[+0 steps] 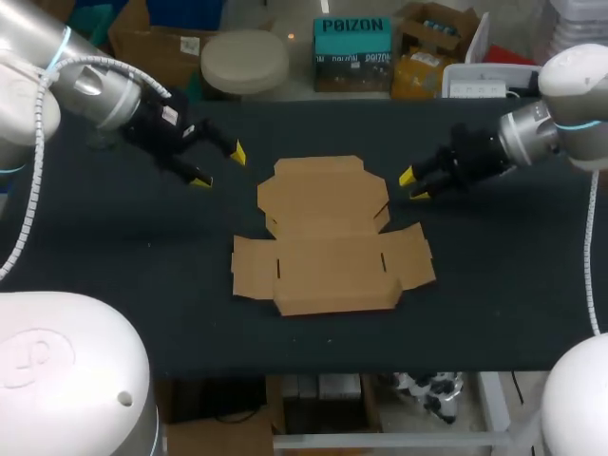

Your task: Assemble the packaging by folding the flat box into shape, placing the metal phone stand inside, and closing the box properly

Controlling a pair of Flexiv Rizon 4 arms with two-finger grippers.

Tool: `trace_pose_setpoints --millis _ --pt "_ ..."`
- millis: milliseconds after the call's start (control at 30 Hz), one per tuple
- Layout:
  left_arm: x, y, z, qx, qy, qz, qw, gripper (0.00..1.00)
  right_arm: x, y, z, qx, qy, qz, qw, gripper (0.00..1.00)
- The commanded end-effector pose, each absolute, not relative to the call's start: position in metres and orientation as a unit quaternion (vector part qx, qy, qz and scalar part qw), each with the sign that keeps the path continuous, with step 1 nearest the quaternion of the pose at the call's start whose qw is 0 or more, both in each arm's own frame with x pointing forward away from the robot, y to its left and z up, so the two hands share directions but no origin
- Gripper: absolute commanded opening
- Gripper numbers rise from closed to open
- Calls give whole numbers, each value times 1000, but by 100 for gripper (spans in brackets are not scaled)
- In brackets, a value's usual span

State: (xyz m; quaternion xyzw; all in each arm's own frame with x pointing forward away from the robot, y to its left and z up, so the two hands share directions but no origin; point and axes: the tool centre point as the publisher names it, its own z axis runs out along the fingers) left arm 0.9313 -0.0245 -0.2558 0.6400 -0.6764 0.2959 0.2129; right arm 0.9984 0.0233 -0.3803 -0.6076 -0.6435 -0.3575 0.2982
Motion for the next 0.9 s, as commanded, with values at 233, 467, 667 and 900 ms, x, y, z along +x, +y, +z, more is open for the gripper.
trace_pose_setpoints --millis 233,467,667,900 --pt "939 -25 -257 639 -678 290 219 100 1015 33 -393 -608 -644 -341 315 49" --pt "939 -22 -259 639 -676 291 222 100 1022 41 -402 -615 -649 -328 307 49" --pt "939 -20 -261 640 -674 293 225 100 1028 50 -410 -617 -643 -329 312 49" --pt "938 -16 -262 642 -671 295 226 100 1030 60 -416 -617 -641 -327 319 48"
